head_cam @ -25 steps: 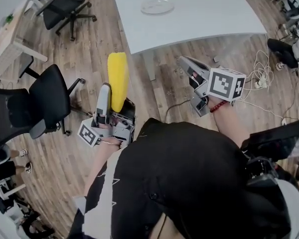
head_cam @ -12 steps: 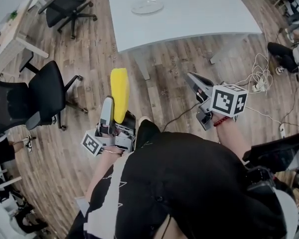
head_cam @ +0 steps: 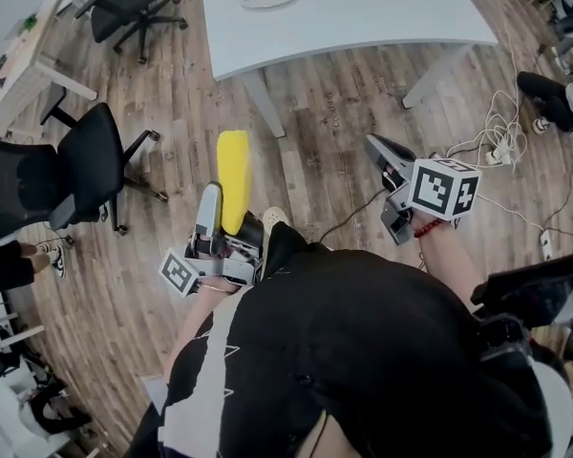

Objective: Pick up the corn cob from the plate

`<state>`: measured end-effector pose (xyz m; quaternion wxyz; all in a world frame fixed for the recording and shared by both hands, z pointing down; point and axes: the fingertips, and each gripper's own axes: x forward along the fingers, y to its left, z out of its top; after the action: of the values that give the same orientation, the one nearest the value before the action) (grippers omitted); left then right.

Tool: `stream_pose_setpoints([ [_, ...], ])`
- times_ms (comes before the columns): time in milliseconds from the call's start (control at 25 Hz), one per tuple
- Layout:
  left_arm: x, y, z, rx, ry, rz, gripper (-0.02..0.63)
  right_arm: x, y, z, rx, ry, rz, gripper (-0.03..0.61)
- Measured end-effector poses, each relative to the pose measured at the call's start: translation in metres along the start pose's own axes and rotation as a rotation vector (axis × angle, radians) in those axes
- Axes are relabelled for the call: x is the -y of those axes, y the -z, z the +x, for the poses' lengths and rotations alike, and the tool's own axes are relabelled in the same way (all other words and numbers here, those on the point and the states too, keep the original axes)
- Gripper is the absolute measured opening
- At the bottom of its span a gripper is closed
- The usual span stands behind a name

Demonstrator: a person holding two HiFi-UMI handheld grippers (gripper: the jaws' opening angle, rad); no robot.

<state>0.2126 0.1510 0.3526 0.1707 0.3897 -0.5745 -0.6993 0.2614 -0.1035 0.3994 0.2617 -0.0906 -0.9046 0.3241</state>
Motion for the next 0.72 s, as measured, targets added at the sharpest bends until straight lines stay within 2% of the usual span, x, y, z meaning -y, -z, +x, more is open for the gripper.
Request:
stream_pose_setpoints([
  [200,0.0,0.001,-0.017,0.073,0.012,-0.047,0.195,-0.005,0.022,-0.008,-0.044,-0.014,-0.039,0.014],
  [440,0.006,0.014,-0.023,0.073,0.035,-0.047,0.195,-0.002,0.031,-0.027,-0.038,0.0,-0.043,0.014],
  [720,0.015,0.013,-0.035,0.073,0.048,-0.05,0.195,-0.016,0.041,-0.029,-0.04,-0.015,-0.053,0.014],
])
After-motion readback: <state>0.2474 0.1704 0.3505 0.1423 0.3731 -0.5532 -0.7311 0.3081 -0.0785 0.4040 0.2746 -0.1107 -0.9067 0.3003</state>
